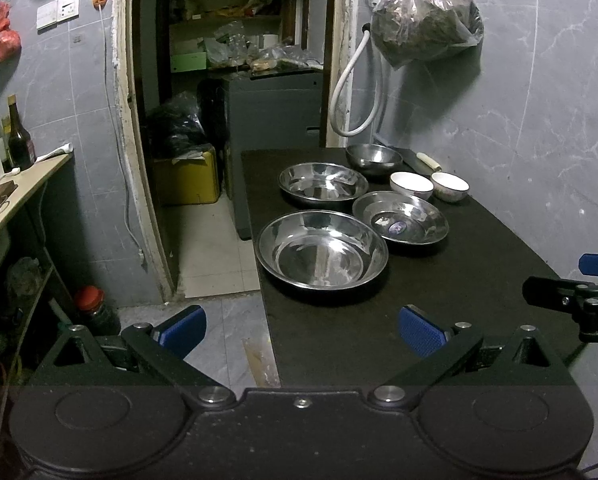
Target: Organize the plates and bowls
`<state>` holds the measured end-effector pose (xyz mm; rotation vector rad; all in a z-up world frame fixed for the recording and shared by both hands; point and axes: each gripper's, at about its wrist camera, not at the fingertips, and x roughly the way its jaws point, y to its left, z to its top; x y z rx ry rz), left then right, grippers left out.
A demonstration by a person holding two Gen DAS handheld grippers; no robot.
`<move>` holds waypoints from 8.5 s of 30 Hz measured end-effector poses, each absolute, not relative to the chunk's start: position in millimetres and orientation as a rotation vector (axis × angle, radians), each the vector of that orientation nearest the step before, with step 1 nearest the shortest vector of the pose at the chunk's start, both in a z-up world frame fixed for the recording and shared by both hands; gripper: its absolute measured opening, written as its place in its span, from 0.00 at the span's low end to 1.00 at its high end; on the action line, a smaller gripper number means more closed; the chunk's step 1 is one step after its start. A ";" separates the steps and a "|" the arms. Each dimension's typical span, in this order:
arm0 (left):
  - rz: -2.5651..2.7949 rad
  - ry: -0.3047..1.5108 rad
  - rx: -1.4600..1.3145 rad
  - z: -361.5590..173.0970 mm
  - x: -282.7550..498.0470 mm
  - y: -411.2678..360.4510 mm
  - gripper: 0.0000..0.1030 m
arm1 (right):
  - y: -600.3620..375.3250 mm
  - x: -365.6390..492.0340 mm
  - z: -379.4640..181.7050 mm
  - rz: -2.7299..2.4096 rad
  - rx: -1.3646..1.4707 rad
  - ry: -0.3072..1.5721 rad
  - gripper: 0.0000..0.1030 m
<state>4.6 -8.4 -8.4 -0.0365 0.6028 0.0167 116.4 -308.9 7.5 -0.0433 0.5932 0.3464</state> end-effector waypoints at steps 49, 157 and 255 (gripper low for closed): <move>0.024 0.662 -0.027 -10.5 24.8 -9.7 0.99 | -313.9 137.3 -0.9 0.345 -0.017 0.609 1.00; -0.027 0.911 -0.258 -68.2 432.9 66.2 0.37 | -190.5 491.5 -79.7 0.405 -0.067 0.806 0.72; 0.042 0.845 -0.038 -41.8 268.2 21.8 0.95 | -234.3 303.7 -60.7 0.496 -0.110 0.817 1.00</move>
